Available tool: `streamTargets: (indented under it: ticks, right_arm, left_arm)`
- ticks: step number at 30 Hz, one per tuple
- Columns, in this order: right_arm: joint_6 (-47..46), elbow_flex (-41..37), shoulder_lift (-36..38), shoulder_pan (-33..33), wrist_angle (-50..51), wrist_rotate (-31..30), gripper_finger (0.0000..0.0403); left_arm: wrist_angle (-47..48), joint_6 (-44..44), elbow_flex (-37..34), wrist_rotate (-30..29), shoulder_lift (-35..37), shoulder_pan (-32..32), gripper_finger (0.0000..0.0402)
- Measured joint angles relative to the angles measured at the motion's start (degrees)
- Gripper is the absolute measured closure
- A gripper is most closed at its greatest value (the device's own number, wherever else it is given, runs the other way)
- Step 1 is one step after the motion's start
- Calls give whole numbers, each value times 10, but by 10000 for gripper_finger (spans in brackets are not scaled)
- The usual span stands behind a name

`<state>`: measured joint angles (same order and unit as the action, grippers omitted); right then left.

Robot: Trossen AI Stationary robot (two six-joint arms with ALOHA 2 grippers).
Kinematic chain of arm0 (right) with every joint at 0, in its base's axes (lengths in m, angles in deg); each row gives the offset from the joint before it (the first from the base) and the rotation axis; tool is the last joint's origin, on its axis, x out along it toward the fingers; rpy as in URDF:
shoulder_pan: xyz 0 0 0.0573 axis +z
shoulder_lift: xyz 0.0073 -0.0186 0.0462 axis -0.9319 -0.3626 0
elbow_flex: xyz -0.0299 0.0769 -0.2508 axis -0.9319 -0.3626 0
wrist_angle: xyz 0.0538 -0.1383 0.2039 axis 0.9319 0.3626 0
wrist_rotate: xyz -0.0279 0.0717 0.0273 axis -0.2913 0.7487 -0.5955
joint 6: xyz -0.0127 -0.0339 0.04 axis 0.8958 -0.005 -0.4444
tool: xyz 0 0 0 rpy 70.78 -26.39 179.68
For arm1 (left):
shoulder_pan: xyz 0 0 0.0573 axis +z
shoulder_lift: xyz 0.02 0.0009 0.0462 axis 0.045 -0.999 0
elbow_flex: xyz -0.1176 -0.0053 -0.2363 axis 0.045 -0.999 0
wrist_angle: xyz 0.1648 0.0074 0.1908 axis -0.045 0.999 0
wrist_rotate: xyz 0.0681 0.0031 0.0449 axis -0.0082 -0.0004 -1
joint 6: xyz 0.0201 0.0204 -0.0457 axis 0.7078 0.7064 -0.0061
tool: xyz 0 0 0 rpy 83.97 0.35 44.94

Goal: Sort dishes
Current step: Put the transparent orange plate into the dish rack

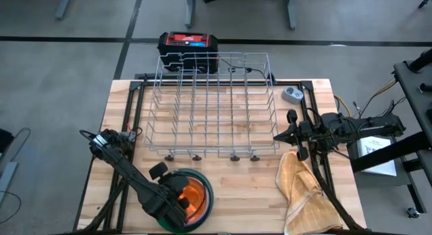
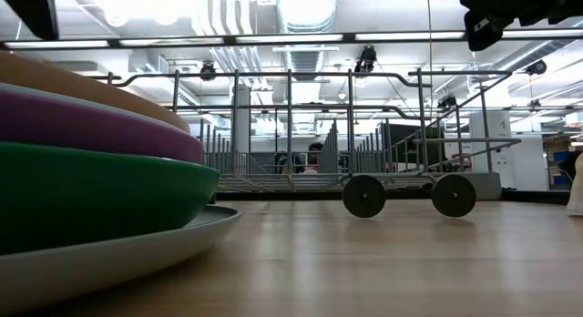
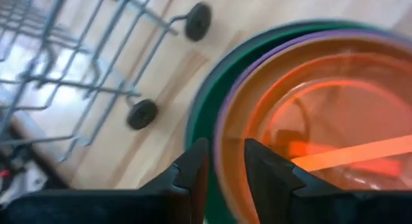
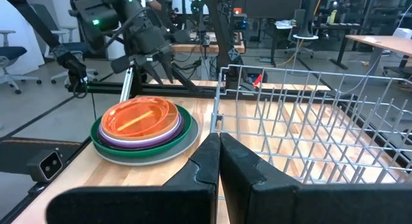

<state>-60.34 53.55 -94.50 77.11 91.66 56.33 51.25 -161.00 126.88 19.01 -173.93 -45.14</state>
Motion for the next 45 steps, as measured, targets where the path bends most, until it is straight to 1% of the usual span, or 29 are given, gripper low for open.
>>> streamTargets:
  ticks: [4, 8, 13, 17, 21, 25, 29, 33, 37, 42, 45]
  right_arm:
    - [0, 0, 0, 0, 0, 0, 400]
    - [4, 0, 0, 0, 0, 0, 401]
    - [1, 0, 0, 0, 0, 0, 401]
    - [-4, 0, 0, 0, 0, 0, 400]
    - [-9, 0, -3, 0, 0, 0, 401]
    - [-16, 0, -12, 0, -1, 0, 401]
    - [-16, 0, -26, 0, 0, 0, 401]
    - [-16, 0, -37, 0, -1, 0, 401]
    - [-16, 0, -44, 0, -3, 0, 401]
    - [-16, 0, -45, 0, -3, 0, 401]
    - [-15, 0, -44, 0, -4, 0, 401]
  left_arm:
    - [-70, 28, -4, -2, 0, 0, 308]
    - [-151, 57, -27, 5, 0, 0, 321]
    - [-195, 37, -81, 39, -1, 2, 342]
    - [-181, 17, -130, 74, -1, 8, 357]
    - [-112, -22, -147, 79, -1, 18, 364]
    - [-33, -30, -124, 78, -1, 19, 365]
    - [33, -38, -81, 60, -1, 19, 365]
    - [30, -18, -56, 30, 2, 19, 365]
    - [27, -17, -46, 22, 4, 19, 365]
    - [24, -58, -46, 18, 4, 18, 365]
    - [8, -73, -46, 18, 4, 19, 355]
